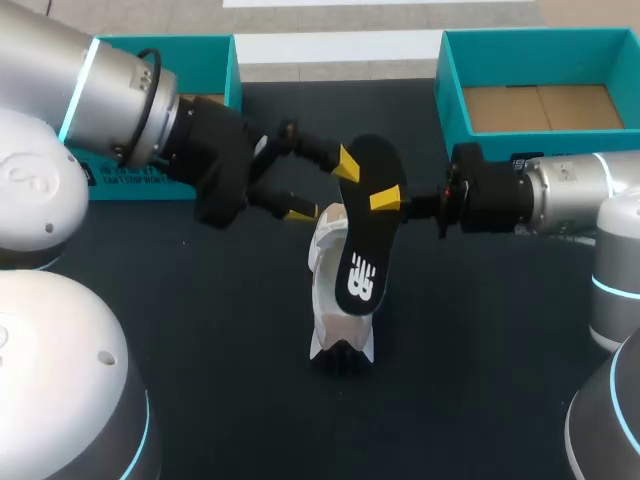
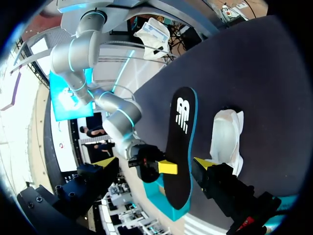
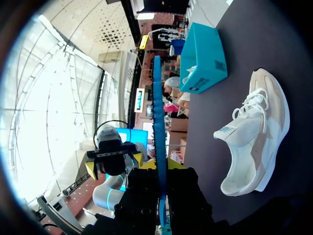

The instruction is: Take the shoe out of the shoebox, open the shoe tongue, remove and reinsert the insole, then place the shoe into the shoebox

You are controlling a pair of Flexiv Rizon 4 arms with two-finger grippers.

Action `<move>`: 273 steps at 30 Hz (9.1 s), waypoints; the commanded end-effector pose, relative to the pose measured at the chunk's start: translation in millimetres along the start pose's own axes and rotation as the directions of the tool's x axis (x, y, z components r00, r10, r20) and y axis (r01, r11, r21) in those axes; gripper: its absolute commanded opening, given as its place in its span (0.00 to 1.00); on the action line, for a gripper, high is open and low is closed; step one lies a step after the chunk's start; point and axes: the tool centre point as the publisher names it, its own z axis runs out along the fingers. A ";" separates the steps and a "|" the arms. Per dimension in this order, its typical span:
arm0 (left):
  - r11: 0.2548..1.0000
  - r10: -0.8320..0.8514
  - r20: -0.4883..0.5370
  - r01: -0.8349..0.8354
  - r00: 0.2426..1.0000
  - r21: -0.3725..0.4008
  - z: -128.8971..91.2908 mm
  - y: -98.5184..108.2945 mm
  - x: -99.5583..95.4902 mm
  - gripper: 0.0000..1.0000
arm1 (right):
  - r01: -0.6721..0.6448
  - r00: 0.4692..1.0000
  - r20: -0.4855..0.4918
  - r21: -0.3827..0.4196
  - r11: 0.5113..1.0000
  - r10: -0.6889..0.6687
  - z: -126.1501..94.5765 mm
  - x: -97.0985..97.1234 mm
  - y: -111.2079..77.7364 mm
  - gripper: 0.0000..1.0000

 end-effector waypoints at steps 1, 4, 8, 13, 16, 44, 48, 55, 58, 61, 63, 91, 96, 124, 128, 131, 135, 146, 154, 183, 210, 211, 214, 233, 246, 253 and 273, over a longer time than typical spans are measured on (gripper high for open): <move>1.000 0.000 -0.030 0.000 1.000 0.000 -0.3 -0.4 -1.1 1.00 | -0.001 1.000 -0.005 0.003 1.000 0.001 5.8 -4.1 1.9 0.00; 0.997 -0.077 -0.141 0.078 0.987 -0.002 4.8 4.4 -7.6 1.00 | -0.004 1.000 -0.004 0.013 1.000 0.004 7.6 -3.8 2.8 0.00; 0.997 -0.066 -0.234 0.058 0.970 -0.044 5.1 8.5 -15.0 1.00 | -0.021 1.000 0.018 0.020 1.000 0.021 8.6 -3.4 2.7 0.00; 0.999 -0.024 -0.391 0.013 0.920 -0.032 7.9 11.0 -16.7 1.00 | -0.029 0.996 0.080 0.039 0.999 0.026 9.3 0.5 4.2 0.00; 0.999 -0.035 -0.442 0.025 0.897 -0.028 7.6 11.9 -16.0 1.00 | -0.031 0.996 0.089 0.043 0.999 0.027 8.6 2.5 5.0 0.00; 0.989 -0.133 -0.795 0.129 0.592 -0.070 14.2 22.5 -7.5 1.00 | -0.055 0.995 0.085 0.058 0.997 0.050 11.4 -2.0 6.7 0.00; 0.988 -0.140 -0.800 0.134 0.584 -0.074 14.8 22.3 -6.4 1.00 | -0.055 0.995 0.084 0.059 0.997 0.050 11.3 -3.6 6.6 0.00; 0.986 -0.151 -0.795 0.145 0.587 -0.080 13.2 22.0 -5.3 1.00 | -0.056 0.995 0.080 0.058 0.997 0.051 11.4 -6.4 5.3 0.00; 0.986 -0.153 -0.794 0.148 0.588 -0.081 13.2 21.8 -4.3 1.00 | -0.057 0.995 0.080 0.059 0.997 0.053 11.4 -6.5 5.0 0.00; 0.985 -0.157 -0.792 0.152 0.590 -0.083 12.8 22.3 -3.5 1.00 | -0.058 0.995 0.080 0.059 0.997 0.053 11.4 -6.8 4.7 0.00; 0.985 -0.159 -0.790 0.154 0.592 -0.083 12.6 22.4 -3.2 1.00 | -0.058 0.995 0.080 0.060 0.997 0.053 11.3 -6.9 4.6 0.00; 0.982 -0.186 -0.579 0.140 0.794 -0.123 0.1 28.0 -5.0 1.00 | -0.060 0.996 0.077 0.083 0.995 0.053 11.5 -7.2 4.0 0.00; 0.979 -0.190 -0.396 0.145 0.898 -0.142 -11.9 35.0 -7.6 1.00 | -0.061 0.996 0.076 0.083 0.995 0.055 11.2 -7.1 2.6 0.00; 0.998 -0.057 -0.012 0.056 0.998 -0.036 -33.3 11.7 19.1 1.00 | -0.094 0.993 0.082 0.082 0.992 0.087 2.5 -3.1 3.0 0.00; 0.998 -0.060 -0.015 0.059 0.998 -0.037 -32.2 11.6 20.1 1.00 | -0.096 0.992 0.086 0.079 0.992 0.089 2.9 -1.5 2.8 0.00; 0.998 -0.060 -0.015 0.059 0.998 -0.037 -32.2 11.6 20.1 1.00 | -0.095 0.992 0.085 0.076 0.993 0.089 3.6 -1.3 3.0 0.00; 0.998 -0.060 -0.015 0.059 0.998 -0.037 -32.2 11.6 20.1 1.00 | -0.098 0.992 0.082 0.078 0.992 0.092 4.7 -3.3 3.5 0.00; 0.998 -0.060 -0.015 0.059 0.998 -0.037 -32.2 11.6 20.1 1.00 | -0.084 0.995 0.064 0.054 0.995 0.081 8.6 -10.3 7.2 0.00; 0.993 -0.104 0.086 0.108 0.991 -0.048 -33.1 22.1 43.4 1.00 | -0.084 0.995 0.066 0.056 0.995 0.080 5.4 -7.1 10.1 0.00; 0.974 -0.145 0.379 0.200 0.914 -0.108 -13.6 48.3 66.0 1.00 | -0.089 0.995 0.050 0.068 0.994 0.086 31.6 34.2 3.7 0.00; 0.981 -0.148 0.429 0.187 0.891 -0.049 15.6 56.4 49.1 0.34 | -0.057 0.998 0.025 0.056 0.997 0.056 60.6 44.5 -15.7 0.00; 0.981 -0.148 0.430 0.187 0.890 -0.049 16.3 55.3 49.1 0.29 | -0.057 0.998 0.024 0.055 0.997 0.056 60.8 44.5 -15.8 0.00; 0.981 -0.152 0.436 0.190 0.887 -0.044 17.1 51.8 48.1 0.20 | -0.056 0.998 0.025 0.052 0.997 0.054 61.1 44.6 -16.0 0.00; 0.974 -0.181 0.463 0.223 0.868 -0.038 23.7 44.4 40.9 0.00 | -0.050 0.999 0.023 0.034 0.998 0.049 60.9 42.0 -18.0 0.00; 0.950 -0.282 0.423 0.312 0.861 0.000 15.1 41.9 52.1 0.00 | 0.027 0.989 0.149 -0.092 0.995 -0.013 27.0 48.0 -46.3 1.00; 0.907 -0.415 0.386 0.410 0.824 0.098 2.5 26.2 52.8 0.00 | 0.219 0.923 0.341 -0.086 0.972 -0.178 -0.4 44.8 -48.9 1.00; 0.864 -0.501 0.369 0.476 0.783 0.163 -0.4 19.7 50.6 0.00 | 0.436 0.784 0.515 -0.060 0.898 -0.347 -5.5 50.5 -45.4 1.00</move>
